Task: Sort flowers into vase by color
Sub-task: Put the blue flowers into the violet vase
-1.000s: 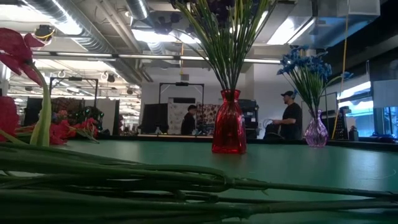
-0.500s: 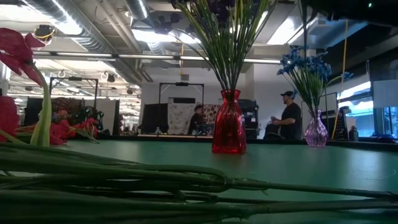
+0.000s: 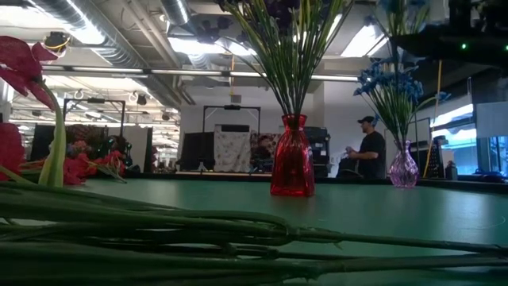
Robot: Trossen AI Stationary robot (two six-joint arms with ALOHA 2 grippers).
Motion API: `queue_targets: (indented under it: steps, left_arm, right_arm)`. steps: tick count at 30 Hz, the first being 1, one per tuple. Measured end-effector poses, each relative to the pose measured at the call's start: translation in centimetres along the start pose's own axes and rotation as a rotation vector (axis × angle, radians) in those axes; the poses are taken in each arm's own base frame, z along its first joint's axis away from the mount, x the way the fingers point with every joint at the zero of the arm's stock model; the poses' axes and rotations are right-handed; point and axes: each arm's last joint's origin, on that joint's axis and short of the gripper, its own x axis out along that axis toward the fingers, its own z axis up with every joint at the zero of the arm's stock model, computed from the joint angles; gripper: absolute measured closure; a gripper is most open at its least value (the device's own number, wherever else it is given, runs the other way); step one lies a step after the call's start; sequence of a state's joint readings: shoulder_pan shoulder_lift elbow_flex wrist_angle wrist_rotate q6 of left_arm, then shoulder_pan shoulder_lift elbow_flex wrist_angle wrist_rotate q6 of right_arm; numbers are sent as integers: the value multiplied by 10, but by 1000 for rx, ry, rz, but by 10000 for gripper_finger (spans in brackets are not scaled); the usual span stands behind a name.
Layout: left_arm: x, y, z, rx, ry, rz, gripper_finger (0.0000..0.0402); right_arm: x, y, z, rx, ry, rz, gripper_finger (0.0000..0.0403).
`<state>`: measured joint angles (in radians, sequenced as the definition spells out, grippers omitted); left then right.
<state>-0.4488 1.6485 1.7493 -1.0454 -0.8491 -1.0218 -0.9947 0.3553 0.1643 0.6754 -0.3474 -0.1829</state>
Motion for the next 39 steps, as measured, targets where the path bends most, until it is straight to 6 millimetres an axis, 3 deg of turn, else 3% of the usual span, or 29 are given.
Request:
queue_targets:
  steps: [13, 39]
  left_arm:
    - [0, -1, -2, 8, 56, -34, 399]
    - [0, -1, -2, 3, 78, -47, 399]
  right_arm:
    - [-21, 0, -31, -39, 24, -222, 400]
    - [-8, 2, -59, -93, 158, -93, 400]
